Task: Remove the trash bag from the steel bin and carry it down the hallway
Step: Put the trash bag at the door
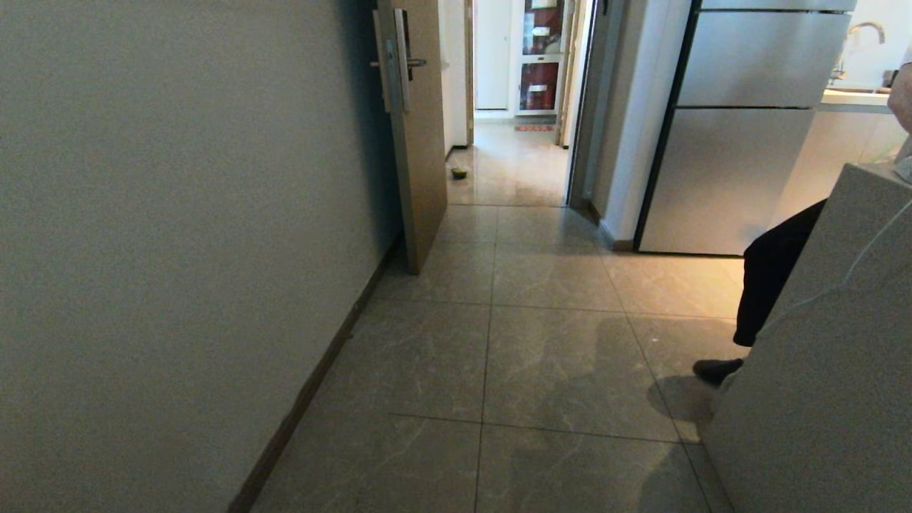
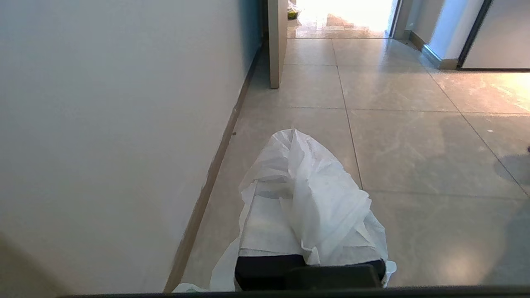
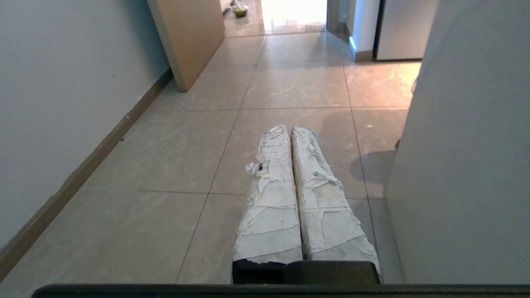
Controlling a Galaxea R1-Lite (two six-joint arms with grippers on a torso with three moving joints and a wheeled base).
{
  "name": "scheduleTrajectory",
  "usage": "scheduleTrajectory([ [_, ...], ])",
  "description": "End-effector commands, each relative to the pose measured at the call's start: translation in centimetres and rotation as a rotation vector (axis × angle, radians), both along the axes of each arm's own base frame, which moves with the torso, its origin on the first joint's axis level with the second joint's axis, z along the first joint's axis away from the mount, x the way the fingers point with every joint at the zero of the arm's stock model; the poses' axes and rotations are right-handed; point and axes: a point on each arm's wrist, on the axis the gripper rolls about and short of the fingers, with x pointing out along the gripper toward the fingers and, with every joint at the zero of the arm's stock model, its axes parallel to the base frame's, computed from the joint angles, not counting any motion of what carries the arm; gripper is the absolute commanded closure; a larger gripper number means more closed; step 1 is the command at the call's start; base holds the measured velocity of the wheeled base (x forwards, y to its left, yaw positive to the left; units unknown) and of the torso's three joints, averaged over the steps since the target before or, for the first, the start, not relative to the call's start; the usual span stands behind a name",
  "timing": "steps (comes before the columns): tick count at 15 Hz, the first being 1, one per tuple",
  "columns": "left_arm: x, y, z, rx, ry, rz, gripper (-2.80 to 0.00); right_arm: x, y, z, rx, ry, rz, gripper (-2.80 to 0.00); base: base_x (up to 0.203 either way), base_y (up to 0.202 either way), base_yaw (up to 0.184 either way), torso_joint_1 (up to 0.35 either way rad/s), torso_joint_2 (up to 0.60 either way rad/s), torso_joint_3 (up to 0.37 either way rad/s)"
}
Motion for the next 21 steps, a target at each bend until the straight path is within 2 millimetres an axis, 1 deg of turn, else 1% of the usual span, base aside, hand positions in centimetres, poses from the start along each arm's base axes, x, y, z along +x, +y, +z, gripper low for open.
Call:
scheduleTrajectory([
  [1, 0.00, 0.00, 0.05, 0.000, 0.000, 0.002, 0.00, 0.00, 0.00, 0.01, 0.000, -0.001, 0.000, 0.00, 0.182, 0.000, 0.006, 0.007, 0.00, 0.002],
  [21, 0.00, 0.00, -0.01, -0.009, 0.002, 0.002, 0.00, 0.00, 0.00, 0.01, 0.000, -0.001, 0.000, 0.00, 0.190, 0.000, 0.001, 0.002, 0.00, 0.002],
])
